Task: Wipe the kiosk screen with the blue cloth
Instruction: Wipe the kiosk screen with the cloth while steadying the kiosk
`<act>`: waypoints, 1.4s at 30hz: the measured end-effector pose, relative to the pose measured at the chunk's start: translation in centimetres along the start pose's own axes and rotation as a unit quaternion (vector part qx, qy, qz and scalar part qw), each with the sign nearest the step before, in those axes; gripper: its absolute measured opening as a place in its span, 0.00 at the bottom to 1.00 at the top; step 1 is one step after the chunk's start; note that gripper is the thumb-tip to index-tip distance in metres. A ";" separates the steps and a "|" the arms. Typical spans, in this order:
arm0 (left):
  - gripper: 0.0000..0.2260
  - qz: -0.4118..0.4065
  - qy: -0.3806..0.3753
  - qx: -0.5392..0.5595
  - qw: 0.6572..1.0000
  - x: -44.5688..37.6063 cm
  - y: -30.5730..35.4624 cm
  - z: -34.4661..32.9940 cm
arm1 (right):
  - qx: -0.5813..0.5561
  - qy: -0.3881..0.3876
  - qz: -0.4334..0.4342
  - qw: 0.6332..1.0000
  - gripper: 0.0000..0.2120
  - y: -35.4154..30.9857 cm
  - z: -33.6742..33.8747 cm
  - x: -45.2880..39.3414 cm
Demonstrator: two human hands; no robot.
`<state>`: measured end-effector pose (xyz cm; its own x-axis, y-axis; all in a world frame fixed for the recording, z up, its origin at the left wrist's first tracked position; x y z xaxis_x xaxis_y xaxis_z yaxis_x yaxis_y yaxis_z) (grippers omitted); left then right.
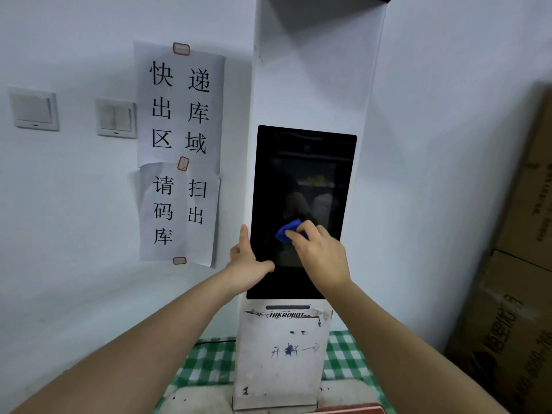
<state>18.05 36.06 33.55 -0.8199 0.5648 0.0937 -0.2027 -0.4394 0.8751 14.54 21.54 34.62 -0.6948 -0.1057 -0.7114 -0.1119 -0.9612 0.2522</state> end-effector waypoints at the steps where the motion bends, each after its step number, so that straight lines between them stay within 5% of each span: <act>1: 0.43 0.001 -0.001 0.000 1.000 0.0 0.0 0.0 | 0.002 0.001 -0.006 1.000 0.27 0.3 0.4 -0.4; 6: 0.43 0.003 -0.001 -0.007 1.000 0.1 0.1 0.0 | -0.042 0.070 -0.093 0.992 0.21 1.6 1.1 -1.5; 14: 0.43 0.000 -0.007 -0.002 1.000 0.2 0.0 0.0 | -0.018 0.024 -0.042 0.999 0.23 2.1 -0.6 0.8; 22: 0.43 0.007 -0.003 -0.010 1.000 0.2 0.1 -0.2 | -0.075 0.093 -0.142 0.983 0.16 3.6 1.3 -0.4; 29: 0.43 0.011 -0.002 -0.022 1.000 0.2 0.1 -0.2 | -0.061 0.033 -0.105 0.992 0.20 3.9 -0.7 2.3; 34: 0.43 0.011 -0.007 -0.023 1.000 0.3 0.2 -0.3 | -0.100 0.075 -0.170 0.978 0.12 5.2 1.3 0.4; 42: 0.43 0.008 -0.006 -0.033 0.999 0.1 0.1 -0.2 | -0.115 0.053 -0.176 0.976 0.13 4.6 -0.4 2.6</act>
<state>17.80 35.94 33.60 -0.8167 0.5659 0.1130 -0.2258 -0.4936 0.8398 12.55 16.75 33.65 -0.5630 0.2272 -0.7946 -0.1597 -0.9733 -0.1651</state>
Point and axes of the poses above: each hand's wrist, its own x-axis away from the middle knuckle, its own z-axis out of the back of the hand, y = z × x, the point moved 4 cm from there along -x, towards the middle knuckle, and after that the axes turned 11 degrees about -y, right-handed, at the moved point
